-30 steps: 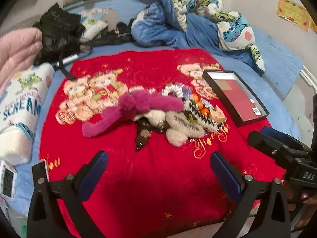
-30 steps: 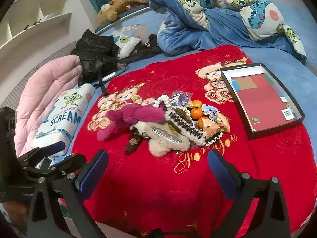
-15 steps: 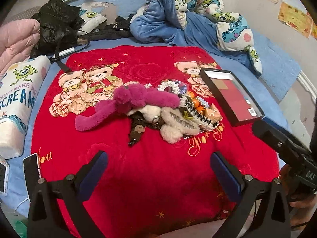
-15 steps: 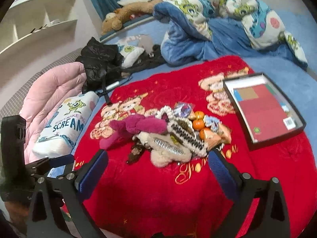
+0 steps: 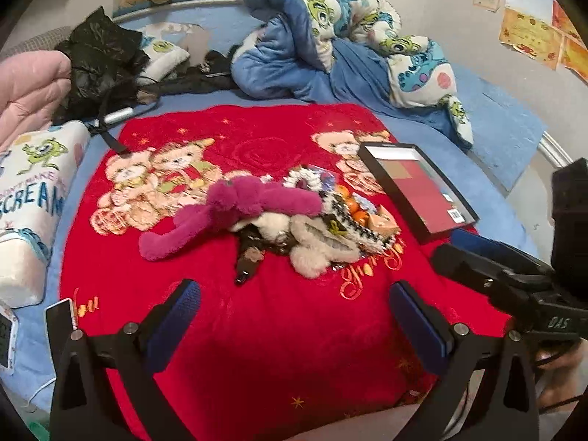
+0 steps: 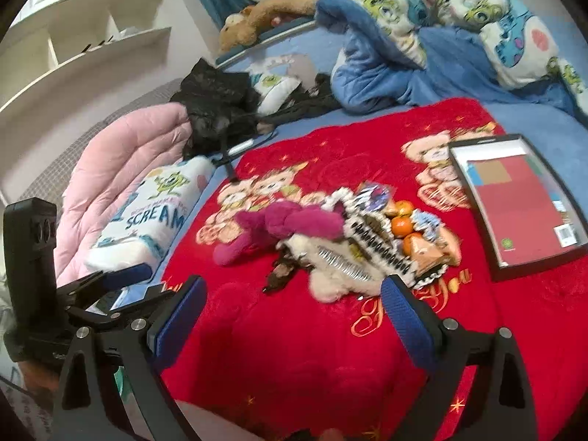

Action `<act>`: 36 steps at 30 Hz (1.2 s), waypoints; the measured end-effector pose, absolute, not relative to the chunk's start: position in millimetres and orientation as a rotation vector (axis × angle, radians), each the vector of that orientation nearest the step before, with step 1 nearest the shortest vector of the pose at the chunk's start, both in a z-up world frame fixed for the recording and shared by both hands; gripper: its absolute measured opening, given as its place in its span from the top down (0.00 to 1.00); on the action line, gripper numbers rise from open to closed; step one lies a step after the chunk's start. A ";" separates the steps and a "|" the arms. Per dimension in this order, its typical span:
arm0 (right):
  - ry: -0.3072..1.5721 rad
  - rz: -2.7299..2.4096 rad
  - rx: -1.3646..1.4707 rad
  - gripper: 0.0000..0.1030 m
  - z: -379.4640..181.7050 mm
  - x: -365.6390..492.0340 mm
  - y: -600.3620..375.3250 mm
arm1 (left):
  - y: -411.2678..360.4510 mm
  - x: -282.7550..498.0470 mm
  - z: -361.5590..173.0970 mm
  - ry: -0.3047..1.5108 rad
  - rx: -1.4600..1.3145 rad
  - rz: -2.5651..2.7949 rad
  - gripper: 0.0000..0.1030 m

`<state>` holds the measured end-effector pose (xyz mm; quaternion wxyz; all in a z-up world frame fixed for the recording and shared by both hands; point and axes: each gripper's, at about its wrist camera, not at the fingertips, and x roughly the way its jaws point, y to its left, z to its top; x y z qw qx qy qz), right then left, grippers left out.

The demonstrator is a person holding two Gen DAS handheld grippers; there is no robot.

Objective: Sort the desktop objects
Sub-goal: 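Move both grippers toward the heap of items on the red blanket, then grasp the brown monkey plush with the left gripper while the right grasps the white fuzzy comb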

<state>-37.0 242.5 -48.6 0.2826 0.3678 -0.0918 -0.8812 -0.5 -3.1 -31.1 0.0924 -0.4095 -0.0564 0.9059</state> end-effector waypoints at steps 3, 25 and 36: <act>-0.184 -2.376 0.979 0.06 -47.9 -34.4 236.8 | -2.1 -4.9 -37.8 -0.159 -1.285 2.676 0.00; -0.168 -2.442 0.987 0.06 -62.4 -62.0 240.4 | 2.3 -51.5 -76.3 -0.192 -1.347 2.599 0.02; -0.247 -2.334 0.979 0.26 -81.6 -104.3 238.6 | 1.0 -103.0 -125.0 -0.128 -1.407 2.583 0.02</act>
